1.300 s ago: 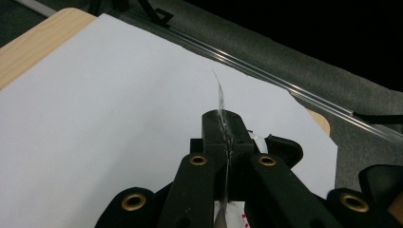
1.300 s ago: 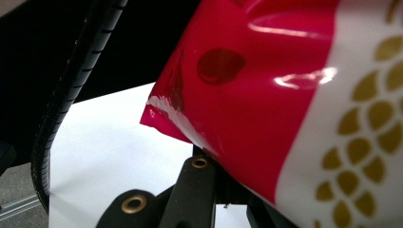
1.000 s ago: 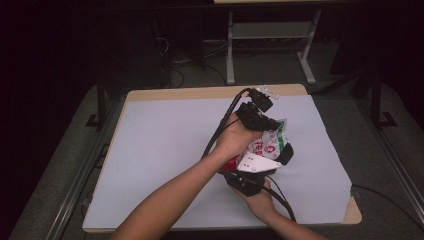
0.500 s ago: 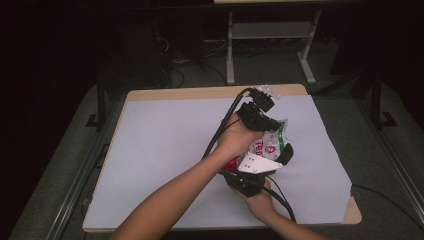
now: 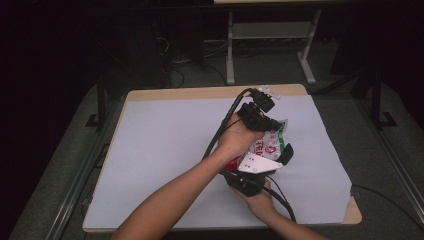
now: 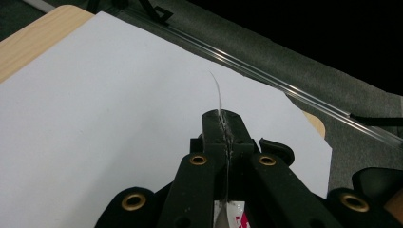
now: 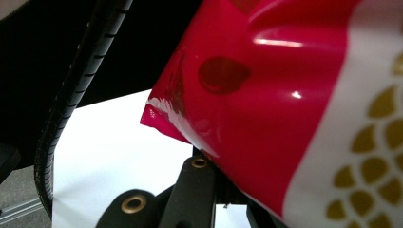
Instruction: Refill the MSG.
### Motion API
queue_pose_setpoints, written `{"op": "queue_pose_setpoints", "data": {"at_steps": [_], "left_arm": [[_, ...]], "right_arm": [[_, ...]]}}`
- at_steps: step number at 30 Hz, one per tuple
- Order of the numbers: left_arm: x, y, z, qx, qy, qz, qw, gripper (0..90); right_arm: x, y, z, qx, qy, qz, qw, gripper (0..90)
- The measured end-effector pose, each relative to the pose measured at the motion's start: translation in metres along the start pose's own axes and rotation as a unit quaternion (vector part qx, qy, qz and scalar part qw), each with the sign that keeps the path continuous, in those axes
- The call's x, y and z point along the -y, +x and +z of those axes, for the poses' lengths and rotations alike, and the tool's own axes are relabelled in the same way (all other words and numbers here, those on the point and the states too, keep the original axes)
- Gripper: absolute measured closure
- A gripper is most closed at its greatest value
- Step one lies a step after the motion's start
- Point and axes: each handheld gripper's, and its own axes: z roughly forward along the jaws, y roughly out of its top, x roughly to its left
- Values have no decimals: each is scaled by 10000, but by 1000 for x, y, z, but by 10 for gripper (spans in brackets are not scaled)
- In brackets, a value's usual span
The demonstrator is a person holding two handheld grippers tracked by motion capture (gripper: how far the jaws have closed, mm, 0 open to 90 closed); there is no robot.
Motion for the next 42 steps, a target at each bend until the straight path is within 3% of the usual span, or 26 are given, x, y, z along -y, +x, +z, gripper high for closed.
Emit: {"op": "queue_pose_setpoints", "data": {"at_steps": [26, 42], "left_arm": [[6, 4, -1, 164, -61, 1, 9998, 900], [10, 11, -10, 591, -271, -99, 9978, 900]], "right_arm": [[2, 0, 2, 49, 174, -148, 9997, 900], [7, -6, 6, 62, 360, -17, 9993, 900]]}}
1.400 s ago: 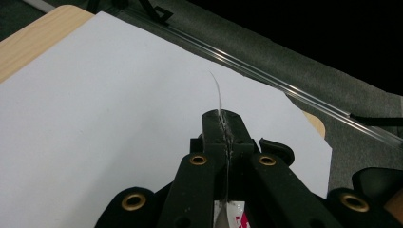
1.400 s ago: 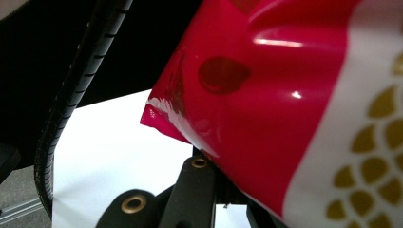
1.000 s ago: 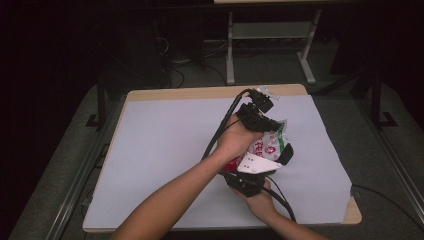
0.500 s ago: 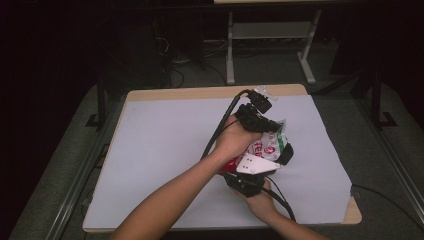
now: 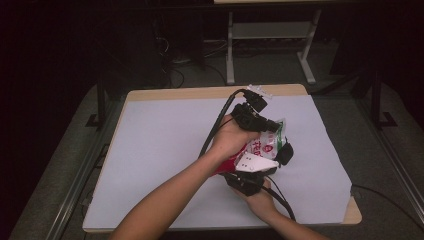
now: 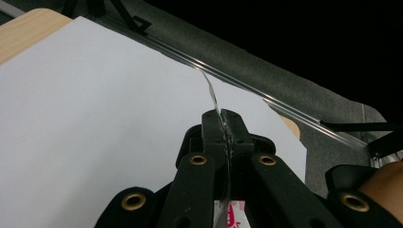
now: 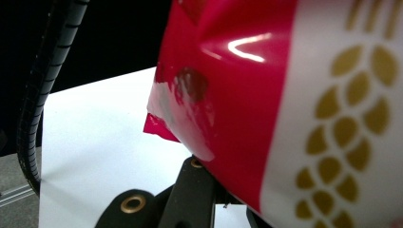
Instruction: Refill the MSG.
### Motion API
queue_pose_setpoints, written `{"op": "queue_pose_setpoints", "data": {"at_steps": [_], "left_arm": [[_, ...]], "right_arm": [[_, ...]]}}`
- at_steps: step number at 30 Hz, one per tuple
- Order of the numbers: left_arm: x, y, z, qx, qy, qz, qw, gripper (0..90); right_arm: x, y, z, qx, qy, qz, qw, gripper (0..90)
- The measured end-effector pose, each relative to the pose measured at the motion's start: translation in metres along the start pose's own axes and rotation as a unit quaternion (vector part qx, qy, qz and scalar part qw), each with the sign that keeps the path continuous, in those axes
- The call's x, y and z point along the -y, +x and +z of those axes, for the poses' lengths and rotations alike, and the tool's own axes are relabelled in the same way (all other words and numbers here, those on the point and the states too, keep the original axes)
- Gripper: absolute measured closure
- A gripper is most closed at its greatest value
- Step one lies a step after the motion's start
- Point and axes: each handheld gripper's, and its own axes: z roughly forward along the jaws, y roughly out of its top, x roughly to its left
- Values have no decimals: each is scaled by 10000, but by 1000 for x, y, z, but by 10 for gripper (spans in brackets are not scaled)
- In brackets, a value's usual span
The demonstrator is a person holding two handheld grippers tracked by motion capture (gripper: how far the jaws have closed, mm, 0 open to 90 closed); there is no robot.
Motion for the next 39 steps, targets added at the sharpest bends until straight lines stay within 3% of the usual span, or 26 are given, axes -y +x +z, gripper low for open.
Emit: {"op": "queue_pose_setpoints", "data": {"at_steps": [16, 28, 39], "left_arm": [[0, -2, -16, 556, -51, 138, 9983, 899], [1, -4, -27, 640, -45, 254, 9976, 899], [6, -4, -50, 629, -210, 325, 9973, 899]], "right_arm": [[5, -6, 3, 85, 116, 203, 9997, 900], [5, -6, 4, 171, 186, 209, 9995, 900], [4, -6, 4, 233, 206, 259, 9992, 900]]}}
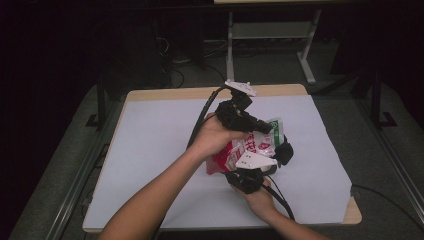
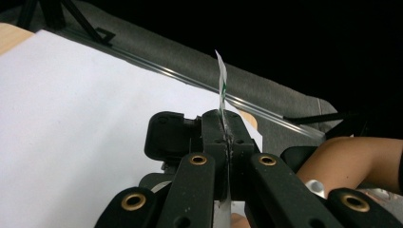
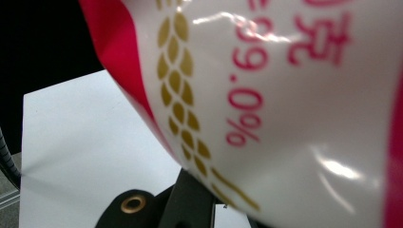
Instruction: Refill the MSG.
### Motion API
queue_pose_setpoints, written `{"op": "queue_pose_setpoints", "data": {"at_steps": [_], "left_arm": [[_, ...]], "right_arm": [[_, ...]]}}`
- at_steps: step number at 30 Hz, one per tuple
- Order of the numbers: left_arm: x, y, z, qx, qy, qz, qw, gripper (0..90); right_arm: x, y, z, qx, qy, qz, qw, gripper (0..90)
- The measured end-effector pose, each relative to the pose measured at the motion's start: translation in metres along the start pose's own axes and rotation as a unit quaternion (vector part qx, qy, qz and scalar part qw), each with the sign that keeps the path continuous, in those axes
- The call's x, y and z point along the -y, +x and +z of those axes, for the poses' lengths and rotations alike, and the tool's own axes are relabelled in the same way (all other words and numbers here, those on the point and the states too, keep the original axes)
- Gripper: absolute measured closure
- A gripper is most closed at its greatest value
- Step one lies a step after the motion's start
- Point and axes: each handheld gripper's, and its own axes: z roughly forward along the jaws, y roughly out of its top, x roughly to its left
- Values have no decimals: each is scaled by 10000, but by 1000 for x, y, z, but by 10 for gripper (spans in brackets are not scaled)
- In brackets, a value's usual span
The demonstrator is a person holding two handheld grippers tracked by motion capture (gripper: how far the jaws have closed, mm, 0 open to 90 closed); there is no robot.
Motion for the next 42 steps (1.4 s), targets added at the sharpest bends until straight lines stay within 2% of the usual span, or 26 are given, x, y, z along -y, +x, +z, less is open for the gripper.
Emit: {"op": "queue_pose_setpoints", "data": {"at_steps": [15, 18, 24, 28, 36, 42], "left_arm": [[15, -3, -32, -21, -272, -96, 9996, 900], [21, -1, -40, 46, -369, -122, 9992, 900], [30, 2, -55, 31, -482, -114, 9988, 900], [39, 5, -65, 5, -622, -155, 9979, 900], [53, 11, -83, -52, -805, -179, 9966, 899], [65, 19, -95, -145, -955, -209, 9951, 900]], "right_arm": [[-2, -1, 1, -6, 51, 17, 10000, 900], [-3, -1, 2, 10, 88, 61, 9999, 900], [-5, -1, 2, 48, 194, 126, 9997, 900], [-6, 0, 3, 134, 300, 39, 9995, 900], [-8, -1, 2, 132, 336, 78, 9993, 900], [-13, -5, -6, 140, 375, -8, 9992, 900]]}}
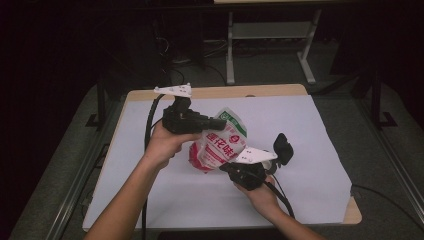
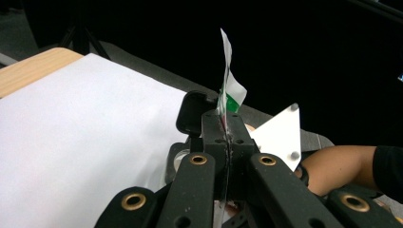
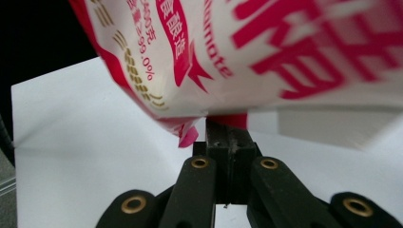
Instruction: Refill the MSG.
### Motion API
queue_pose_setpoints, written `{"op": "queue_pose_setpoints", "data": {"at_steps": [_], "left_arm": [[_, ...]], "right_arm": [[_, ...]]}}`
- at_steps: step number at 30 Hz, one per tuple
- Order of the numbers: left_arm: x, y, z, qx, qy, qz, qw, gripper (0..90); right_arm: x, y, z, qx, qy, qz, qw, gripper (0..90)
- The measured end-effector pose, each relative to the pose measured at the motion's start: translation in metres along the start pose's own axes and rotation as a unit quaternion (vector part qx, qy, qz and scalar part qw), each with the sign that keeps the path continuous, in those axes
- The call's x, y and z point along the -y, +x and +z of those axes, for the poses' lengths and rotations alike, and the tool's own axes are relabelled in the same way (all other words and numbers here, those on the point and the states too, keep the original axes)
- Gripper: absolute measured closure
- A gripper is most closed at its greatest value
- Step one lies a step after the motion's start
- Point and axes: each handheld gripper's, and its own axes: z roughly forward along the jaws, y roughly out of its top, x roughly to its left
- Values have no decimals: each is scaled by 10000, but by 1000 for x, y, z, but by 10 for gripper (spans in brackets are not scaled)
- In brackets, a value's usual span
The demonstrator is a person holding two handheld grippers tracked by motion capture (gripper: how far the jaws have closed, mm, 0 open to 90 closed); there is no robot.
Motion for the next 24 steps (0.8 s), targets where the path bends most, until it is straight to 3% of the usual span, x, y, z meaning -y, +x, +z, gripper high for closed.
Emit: {"op": "queue_pose_setpoints", "data": {"at_steps": [9, 13, 18, 24], "left_arm": [[15, 17, -7, -253, -51, -89, 9996, 899], [20, 23, -10, -336, -65, -124, 9993, 899], [30, 36, -13, -453, -165, -180, 9987, 899], [41, 45, -16, -557, -166, -238, 9980, 898]], "right_arm": [[-3, -8, -16, -16, -82, -63, 9999, 900], [-4, -13, -20, -27, -33, -41, 10000, 900], [-4, -24, -30, -46, 43, -205, 9998, 900], [-4, -33, -39, -88, 58, -175, 9998, 900]]}}
